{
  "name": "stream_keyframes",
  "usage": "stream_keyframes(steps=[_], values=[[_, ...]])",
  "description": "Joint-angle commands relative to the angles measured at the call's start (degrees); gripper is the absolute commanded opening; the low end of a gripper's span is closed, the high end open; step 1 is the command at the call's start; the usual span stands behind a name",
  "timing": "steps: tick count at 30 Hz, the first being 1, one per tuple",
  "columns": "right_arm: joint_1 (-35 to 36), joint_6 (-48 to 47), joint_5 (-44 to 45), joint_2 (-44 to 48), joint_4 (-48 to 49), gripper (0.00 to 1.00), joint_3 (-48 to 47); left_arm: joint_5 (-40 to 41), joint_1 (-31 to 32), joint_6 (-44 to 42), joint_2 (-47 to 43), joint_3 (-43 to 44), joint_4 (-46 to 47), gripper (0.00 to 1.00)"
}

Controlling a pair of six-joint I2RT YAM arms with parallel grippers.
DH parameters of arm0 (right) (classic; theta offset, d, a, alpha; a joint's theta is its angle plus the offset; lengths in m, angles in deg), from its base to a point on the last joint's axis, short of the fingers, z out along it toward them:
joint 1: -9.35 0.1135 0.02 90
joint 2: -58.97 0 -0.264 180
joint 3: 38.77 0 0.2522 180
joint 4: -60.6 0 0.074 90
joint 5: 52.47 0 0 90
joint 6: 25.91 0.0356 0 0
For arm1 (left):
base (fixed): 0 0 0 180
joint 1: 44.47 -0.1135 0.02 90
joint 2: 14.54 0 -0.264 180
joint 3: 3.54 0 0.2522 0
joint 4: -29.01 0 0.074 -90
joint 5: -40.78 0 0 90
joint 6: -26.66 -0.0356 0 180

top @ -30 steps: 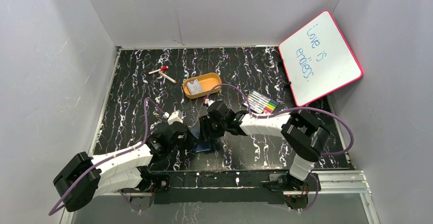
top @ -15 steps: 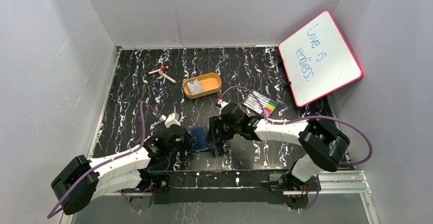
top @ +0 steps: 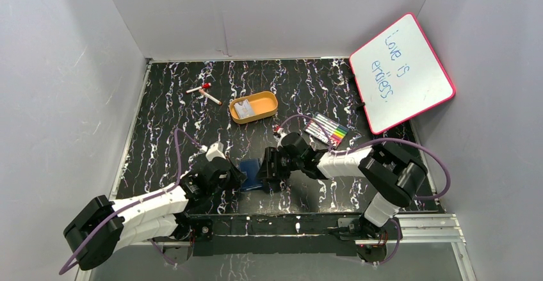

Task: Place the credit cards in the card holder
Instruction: Pick up the card holder from the center of the board.

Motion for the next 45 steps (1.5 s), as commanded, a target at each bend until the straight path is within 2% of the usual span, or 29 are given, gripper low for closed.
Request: stream_keyframes(steps=[1,11,24,33,37,41,44,45], values=[[-1.0,3.5,-1.2,-0.8,7.0,0.64,2.5,2.9,-0.6,-1.2,1.1,-3.1,-8.7,0.02],[-1.3,4.6,-5.0,-4.0,12.5,0.54,3.1,2.7,-0.6,-1.0,1.3,-3.6,-8.1,0.01],[-1.0,8.2,-8.5,-8.9,21.5,0.47,3.5,1.9,-0.6,-0.3,1.7,-4.7,-6.2,0.01],[-0.3,8.6,-10.0,-10.7,23.8,0.34,2.6,2.0,-0.6,-0.3,1.4,-4.8,-6.1,0.0],[0.2,8.2,-10.6,-11.5,24.7,0.25,1.5,1.9,-0.7,-0.4,1.0,-4.9,-6.3,0.0],[0.3,6.8,-9.7,-9.6,24.6,0.1,1.4,2.2,-0.7,-0.7,0.1,-4.5,-7.2,0.0],[0.4,1.9,-6.7,-5.3,16.1,0.0,-0.1,3.4,-0.6,-1.7,-3.9,-2.3,-11.6,0.0],[0.4,-0.1,-5.4,-3.4,12.5,0.0,-0.9,3.9,-0.7,-2.2,-5.9,-1.2,-13.4,0.03]])
